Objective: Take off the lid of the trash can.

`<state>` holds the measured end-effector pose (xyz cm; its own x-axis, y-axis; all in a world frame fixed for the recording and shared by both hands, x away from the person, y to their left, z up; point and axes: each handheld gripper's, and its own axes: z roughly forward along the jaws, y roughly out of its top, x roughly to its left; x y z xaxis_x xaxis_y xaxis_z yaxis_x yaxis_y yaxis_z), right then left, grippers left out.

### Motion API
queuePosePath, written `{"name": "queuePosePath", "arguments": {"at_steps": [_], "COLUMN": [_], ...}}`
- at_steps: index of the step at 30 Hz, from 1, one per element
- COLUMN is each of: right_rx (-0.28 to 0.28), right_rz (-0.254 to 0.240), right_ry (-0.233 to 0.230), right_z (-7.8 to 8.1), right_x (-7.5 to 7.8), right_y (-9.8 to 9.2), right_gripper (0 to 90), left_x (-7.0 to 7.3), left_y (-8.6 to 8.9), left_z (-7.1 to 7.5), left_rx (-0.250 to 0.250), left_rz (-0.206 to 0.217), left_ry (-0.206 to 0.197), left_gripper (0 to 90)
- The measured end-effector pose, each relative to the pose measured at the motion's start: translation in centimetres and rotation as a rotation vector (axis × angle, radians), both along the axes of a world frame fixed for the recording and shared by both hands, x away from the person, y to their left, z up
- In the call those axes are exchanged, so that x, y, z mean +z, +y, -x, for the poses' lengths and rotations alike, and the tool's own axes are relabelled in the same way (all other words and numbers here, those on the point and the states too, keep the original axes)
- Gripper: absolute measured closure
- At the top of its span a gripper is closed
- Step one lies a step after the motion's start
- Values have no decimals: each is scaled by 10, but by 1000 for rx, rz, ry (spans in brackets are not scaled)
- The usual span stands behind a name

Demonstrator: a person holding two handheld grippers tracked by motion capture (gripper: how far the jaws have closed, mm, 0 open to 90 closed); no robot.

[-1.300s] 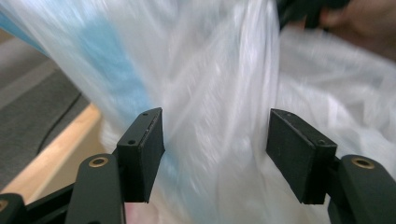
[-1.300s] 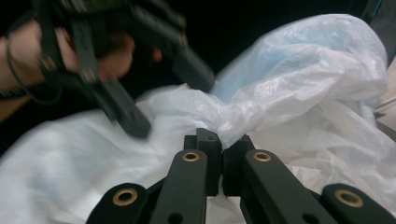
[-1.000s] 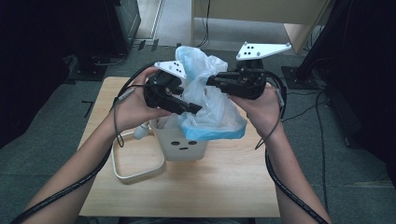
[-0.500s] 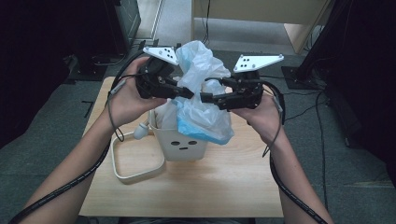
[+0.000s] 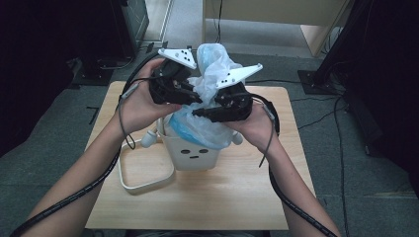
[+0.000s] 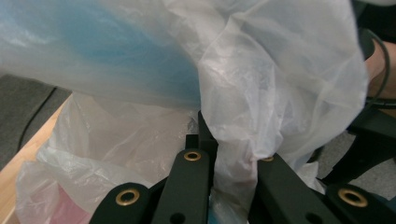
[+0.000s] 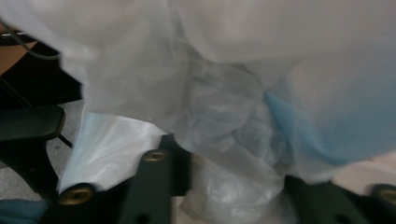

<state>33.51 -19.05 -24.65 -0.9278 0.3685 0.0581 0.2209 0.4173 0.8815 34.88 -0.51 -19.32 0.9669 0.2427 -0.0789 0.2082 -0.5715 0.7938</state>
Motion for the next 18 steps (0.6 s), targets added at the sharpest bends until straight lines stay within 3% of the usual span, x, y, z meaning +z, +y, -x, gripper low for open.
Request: {"name": "queuePosePath", "arguments": {"at_steps": [2, 3, 5, 8, 13, 17, 18], "right_rx": [-9, -8, -22, -40, -88, -76, -74], "right_rz": [8, -7, -21, -53, -100, -227, -239], "right_ry": [28, 56, 75, 71, 63, 93, 100], "right_z": [-1, -1, -2, -1, 1, -1, -1], "right_x": [0, 0, 2, 6, 16, 22, 23], "right_y": [-1, -2, -7, -16, -37, -55, -56], "right_gripper": [860, 884, 893, 895, 896, 897, 897], "left_x": [-1, -1, -2, -3, -10, -21, -23], "left_y": [3, 4, 8, 17, 29, 28, 26], "left_z": [0, -1, -1, -3, -5, -7, -8], "left_rx": [18, 37, 63, 77, 84, 66, 63], "left_rz": [30, 41, 59, 82, 84, 52, 45], "left_ry": [-21, -43, -74, -62, -33, -7, 6], "left_gripper": [863, 766, 562, 442, 368, 356, 356]}}
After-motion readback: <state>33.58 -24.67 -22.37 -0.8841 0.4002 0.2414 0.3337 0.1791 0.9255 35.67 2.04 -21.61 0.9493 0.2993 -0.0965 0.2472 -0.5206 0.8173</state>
